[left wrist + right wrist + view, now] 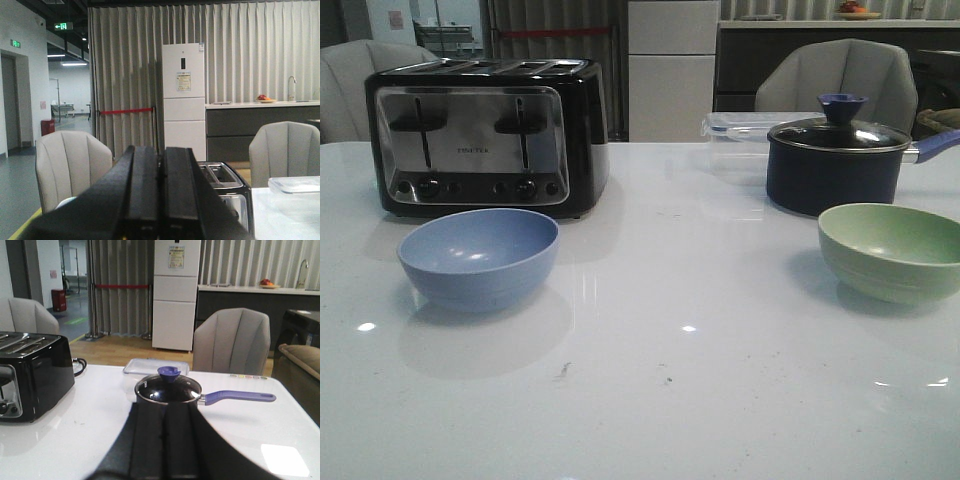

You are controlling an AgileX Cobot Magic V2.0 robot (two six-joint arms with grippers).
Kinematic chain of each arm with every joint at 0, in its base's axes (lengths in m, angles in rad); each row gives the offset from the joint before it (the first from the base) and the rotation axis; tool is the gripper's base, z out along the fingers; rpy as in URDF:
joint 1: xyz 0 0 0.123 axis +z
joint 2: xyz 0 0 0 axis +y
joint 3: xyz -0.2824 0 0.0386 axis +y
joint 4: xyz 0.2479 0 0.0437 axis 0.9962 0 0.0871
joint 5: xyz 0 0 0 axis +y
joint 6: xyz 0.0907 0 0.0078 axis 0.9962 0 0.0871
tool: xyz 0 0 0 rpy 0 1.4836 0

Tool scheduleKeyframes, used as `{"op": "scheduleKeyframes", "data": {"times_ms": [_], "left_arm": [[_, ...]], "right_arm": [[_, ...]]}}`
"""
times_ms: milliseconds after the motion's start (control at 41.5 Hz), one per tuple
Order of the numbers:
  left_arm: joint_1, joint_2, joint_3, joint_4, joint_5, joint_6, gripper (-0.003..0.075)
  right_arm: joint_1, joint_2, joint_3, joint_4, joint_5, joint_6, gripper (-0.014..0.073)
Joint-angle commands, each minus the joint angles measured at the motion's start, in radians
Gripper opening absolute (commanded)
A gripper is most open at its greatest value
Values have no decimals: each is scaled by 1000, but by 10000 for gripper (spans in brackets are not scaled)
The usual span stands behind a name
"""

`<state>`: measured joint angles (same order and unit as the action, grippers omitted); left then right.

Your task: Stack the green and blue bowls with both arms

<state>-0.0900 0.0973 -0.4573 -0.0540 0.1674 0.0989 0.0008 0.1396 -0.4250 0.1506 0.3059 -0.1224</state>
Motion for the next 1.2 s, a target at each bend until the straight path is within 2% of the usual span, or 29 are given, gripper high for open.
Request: {"op": "scheduleKeyframes", "data": {"times_ms": [0,145,434,699,771,819,940,964,1036,1181], "left_arm": [[-1,104,-124,-8,66,-6,93],[-1,241,-228,-8,240,-6,93],[-1,435,-234,-8,446,-6,93],[-1,565,-234,-8,489,-6,94],[-1,592,-234,-8,483,-6,125],[-1,601,-234,-8,479,-6,174],[-1,622,-234,-8,476,-6,412],[-1,625,-234,-8,476,-6,434],[-1,632,-234,-8,476,-6,498],[-1,638,-234,-8,478,-6,485]], "right_arm": [[2,104,-115,-6,14,-3,55],[2,242,-193,-6,127,-3,55],[2,461,-196,-6,242,-3,55],[2,637,-196,-6,313,-3,64],[2,681,-196,-6,322,-3,140],[2,705,-196,-6,322,-3,239],[2,772,-200,-6,294,-3,486],[2,789,-202,-6,286,-3,513],[1,836,-217,-6,271,3,547],[-34,954,-278,-5,246,28,537]]}}
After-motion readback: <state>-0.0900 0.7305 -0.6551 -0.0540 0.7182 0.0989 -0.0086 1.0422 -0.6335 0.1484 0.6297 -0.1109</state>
